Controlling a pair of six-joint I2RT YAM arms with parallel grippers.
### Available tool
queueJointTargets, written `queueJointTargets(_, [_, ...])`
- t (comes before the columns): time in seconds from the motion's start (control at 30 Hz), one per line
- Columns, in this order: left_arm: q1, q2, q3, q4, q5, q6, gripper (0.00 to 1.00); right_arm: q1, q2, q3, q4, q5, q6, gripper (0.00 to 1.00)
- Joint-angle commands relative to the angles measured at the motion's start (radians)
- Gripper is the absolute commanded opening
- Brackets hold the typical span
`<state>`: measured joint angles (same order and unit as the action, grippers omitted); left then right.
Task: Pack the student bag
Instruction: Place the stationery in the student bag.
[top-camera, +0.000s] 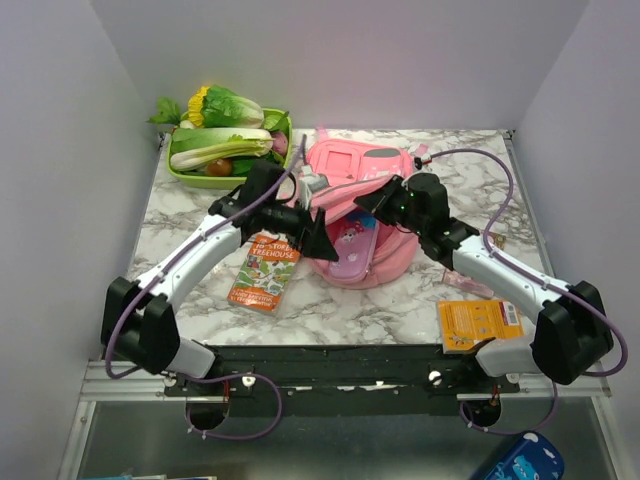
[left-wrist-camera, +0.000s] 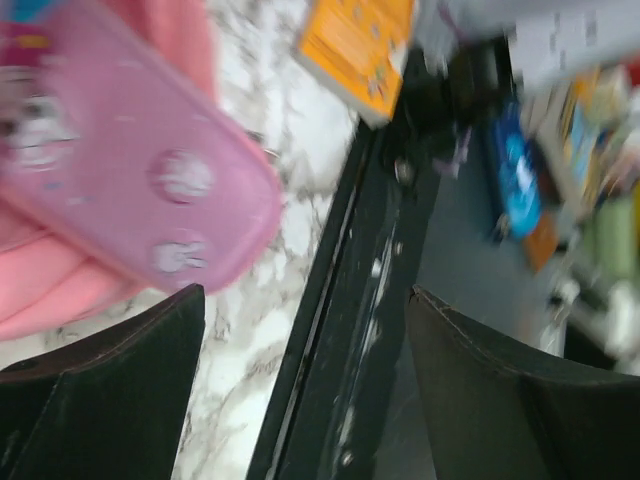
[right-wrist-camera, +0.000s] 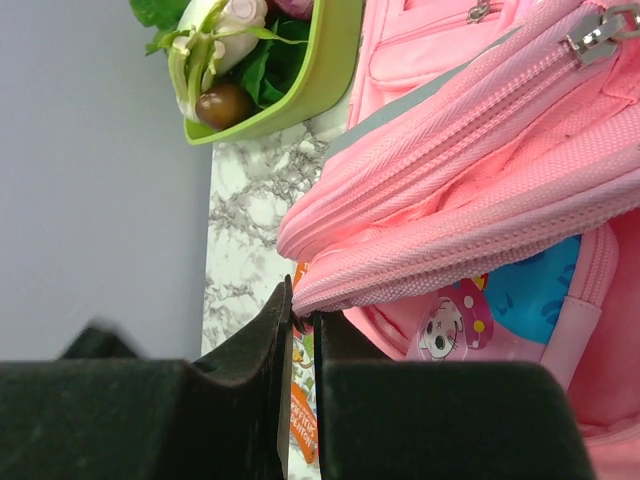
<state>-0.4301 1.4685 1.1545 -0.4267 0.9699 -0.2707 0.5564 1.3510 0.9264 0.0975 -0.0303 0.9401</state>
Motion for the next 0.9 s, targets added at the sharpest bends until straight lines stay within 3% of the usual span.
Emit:
queueJointTargets(0.0, [-0.192,-0.100,0.036,-0.391,-0.087,0.588,0.82,0.011,0.014,0.072,0.039,-0.003,-0.024,0.01])
queueJointTargets(0.2, [-0.379,-0.096,0.013,-0.425,-0.233,0.740,0.58,0.011,0.016,0.103,0.013,0.001,-0.035,0.01])
queueJointTargets(0.23, [-0.400,-0.091,0.017,-0.434,-0.253,0.751,0.50,0.011,0.014,0.104,0.010,0.003,-0.035,0.01])
queueJointTargets(0.33, [-0.473,-0.074,0.017,-0.477,-0.249,0.810,0.43,0.013,0.010,0.106,0.007,0.006,-0.035,0.01])
queueJointTargets(0.43, [-0.489,-0.050,-0.013,-0.437,-0.263,0.823,0.40,0.013,0.002,0.104,0.005,0.009,-0.035,0.01])
queueJointTargets(0.6, [-0.480,0.013,-0.076,-0.207,-0.380,0.762,0.38,0.013,-0.009,0.098,0.001,0.007,-0.032,0.01])
queueJointTargets(0.87, [-0.441,0.107,-0.036,-0.015,-0.519,0.748,0.38,0.011,-0.032,0.071,-0.004,-0.011,-0.024,0.01])
